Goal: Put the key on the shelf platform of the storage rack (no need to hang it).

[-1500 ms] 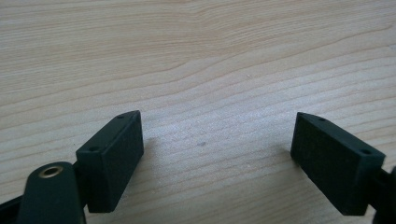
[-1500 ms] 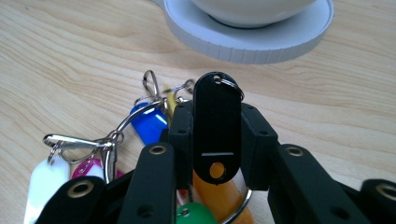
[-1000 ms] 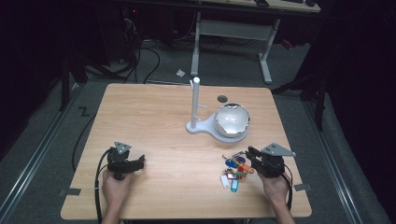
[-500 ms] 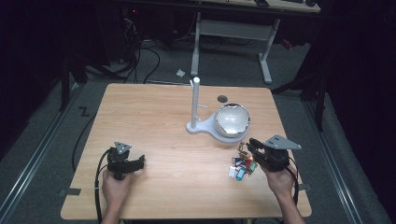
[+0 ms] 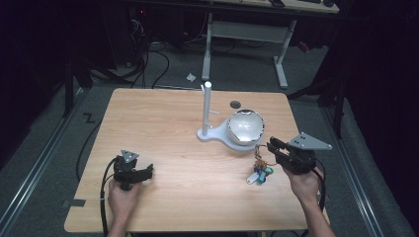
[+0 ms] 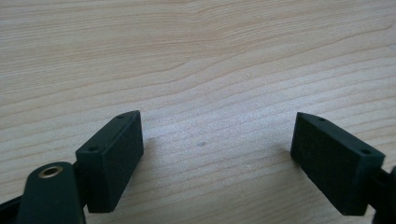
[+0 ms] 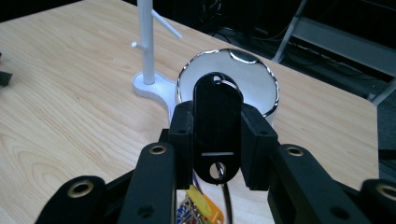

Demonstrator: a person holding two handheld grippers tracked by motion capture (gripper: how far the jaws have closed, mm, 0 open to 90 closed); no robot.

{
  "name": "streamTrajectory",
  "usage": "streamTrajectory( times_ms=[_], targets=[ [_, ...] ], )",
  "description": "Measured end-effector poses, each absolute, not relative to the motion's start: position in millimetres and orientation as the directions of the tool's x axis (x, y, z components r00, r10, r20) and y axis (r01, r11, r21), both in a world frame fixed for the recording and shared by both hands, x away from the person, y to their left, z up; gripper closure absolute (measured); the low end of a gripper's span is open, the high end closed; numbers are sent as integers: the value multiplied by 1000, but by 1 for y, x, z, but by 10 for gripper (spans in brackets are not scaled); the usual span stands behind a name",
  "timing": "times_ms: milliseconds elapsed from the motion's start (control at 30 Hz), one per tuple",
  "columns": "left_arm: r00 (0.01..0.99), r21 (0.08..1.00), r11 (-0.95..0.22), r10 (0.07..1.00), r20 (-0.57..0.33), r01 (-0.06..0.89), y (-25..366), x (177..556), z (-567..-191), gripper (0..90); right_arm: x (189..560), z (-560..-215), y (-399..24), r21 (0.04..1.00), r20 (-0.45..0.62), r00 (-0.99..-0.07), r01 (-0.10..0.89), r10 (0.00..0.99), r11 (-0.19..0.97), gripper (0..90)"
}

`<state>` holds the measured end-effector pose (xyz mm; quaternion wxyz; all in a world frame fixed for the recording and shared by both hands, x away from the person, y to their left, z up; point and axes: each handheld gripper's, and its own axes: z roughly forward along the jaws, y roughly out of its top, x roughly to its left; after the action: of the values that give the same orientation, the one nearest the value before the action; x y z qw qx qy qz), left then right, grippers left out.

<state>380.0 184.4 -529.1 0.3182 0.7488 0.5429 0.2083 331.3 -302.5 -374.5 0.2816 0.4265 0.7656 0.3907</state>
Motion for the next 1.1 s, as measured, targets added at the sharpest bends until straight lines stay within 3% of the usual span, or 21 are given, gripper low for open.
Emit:
streamTrajectory(
  times_ms=[1100],
  targets=[
    [324,703,-208,945,-35,681,185,380,-529,175,369,-291,-297,814,-48,-576,451,816,366,704]
  ],
)
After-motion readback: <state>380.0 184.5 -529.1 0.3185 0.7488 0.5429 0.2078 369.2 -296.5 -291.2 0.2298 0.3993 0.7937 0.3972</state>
